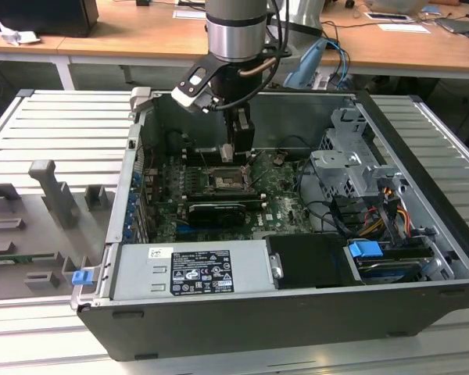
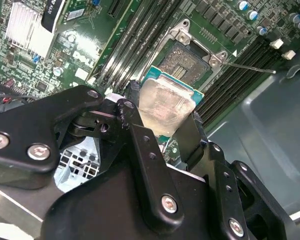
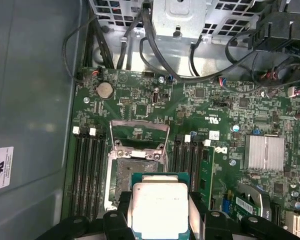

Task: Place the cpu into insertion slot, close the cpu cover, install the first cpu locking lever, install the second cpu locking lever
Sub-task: 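Place the cpu into insertion slot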

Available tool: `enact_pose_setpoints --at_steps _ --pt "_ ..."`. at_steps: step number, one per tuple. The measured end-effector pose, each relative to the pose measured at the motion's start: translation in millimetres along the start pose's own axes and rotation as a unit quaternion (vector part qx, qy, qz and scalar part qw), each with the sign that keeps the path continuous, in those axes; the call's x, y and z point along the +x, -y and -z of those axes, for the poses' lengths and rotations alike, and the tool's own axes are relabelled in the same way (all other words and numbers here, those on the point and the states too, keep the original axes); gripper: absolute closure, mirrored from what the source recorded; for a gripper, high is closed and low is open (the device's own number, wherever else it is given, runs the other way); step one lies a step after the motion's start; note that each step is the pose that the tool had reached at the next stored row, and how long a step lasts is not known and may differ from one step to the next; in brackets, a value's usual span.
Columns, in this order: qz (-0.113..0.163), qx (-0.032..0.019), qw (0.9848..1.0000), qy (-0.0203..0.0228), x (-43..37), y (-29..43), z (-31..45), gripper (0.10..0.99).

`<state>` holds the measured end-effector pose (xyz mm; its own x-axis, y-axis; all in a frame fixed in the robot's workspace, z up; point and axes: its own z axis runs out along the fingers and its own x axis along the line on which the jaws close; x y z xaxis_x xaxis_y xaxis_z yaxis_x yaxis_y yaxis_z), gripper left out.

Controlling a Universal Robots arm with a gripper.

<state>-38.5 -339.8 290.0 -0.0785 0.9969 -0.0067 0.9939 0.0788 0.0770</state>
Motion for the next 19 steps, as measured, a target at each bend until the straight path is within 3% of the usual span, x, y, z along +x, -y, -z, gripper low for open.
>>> enact_pose_setpoints --at_steps 4,8,15,19 --pt "0.000 0.0005 1.0000 0.0071 0.1 0.1 -1.5 0.553" --pt "0.000 0.0008 1.0000 0.0099 0.2 0.2 -2.7 0.553" --pt "0.000 0.0009 0.9999 0.0113 1.5 1.3 -7.2 0.553" --pt "-0.009 0.0028 0.9999 0.0121 5.7 1.9 -15.1 0.553"
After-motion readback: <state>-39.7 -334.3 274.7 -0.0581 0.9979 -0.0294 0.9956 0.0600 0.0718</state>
